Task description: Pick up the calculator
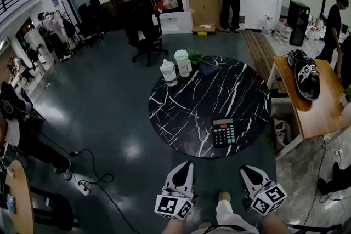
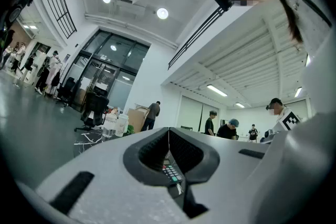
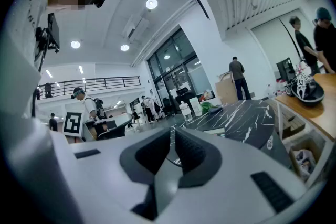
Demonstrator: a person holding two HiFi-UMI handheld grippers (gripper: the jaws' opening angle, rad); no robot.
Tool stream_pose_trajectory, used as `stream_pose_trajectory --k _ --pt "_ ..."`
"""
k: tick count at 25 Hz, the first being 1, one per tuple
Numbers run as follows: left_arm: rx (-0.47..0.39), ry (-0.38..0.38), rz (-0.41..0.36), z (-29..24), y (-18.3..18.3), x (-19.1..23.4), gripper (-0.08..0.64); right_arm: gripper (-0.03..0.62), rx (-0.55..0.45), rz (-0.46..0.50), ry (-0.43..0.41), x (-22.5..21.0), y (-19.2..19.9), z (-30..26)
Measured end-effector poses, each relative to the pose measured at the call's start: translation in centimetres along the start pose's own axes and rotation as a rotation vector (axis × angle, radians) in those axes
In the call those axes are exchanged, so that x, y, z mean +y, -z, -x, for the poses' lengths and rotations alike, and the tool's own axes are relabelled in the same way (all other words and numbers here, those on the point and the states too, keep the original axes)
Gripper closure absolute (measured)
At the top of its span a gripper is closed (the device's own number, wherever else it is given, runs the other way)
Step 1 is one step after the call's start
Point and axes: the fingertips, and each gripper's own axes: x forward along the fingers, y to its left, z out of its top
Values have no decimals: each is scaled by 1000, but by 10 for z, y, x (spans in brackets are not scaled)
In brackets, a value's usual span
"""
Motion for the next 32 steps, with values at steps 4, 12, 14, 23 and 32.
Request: stream_pose_trajectory --k 4,12,14,23,32 --pt "-5 -26 4 -37 6 8 552 581 46 5 -39 -29 -15 -31" --pt "-5 -70 3 -103 16 17 552 508 123 -45 -124 -89 -30 -87" --pt "-4 -80 2 -113 17 21 552 491 157 -57 -145 -105 -27 -101" --pt "5 -95 -14 -152 41 51 552 393 538 -17 -224 -183 23 -173" --pt "23 -90 -18 -182 84 81 552 387 735 -88 -261 -225 63 -222"
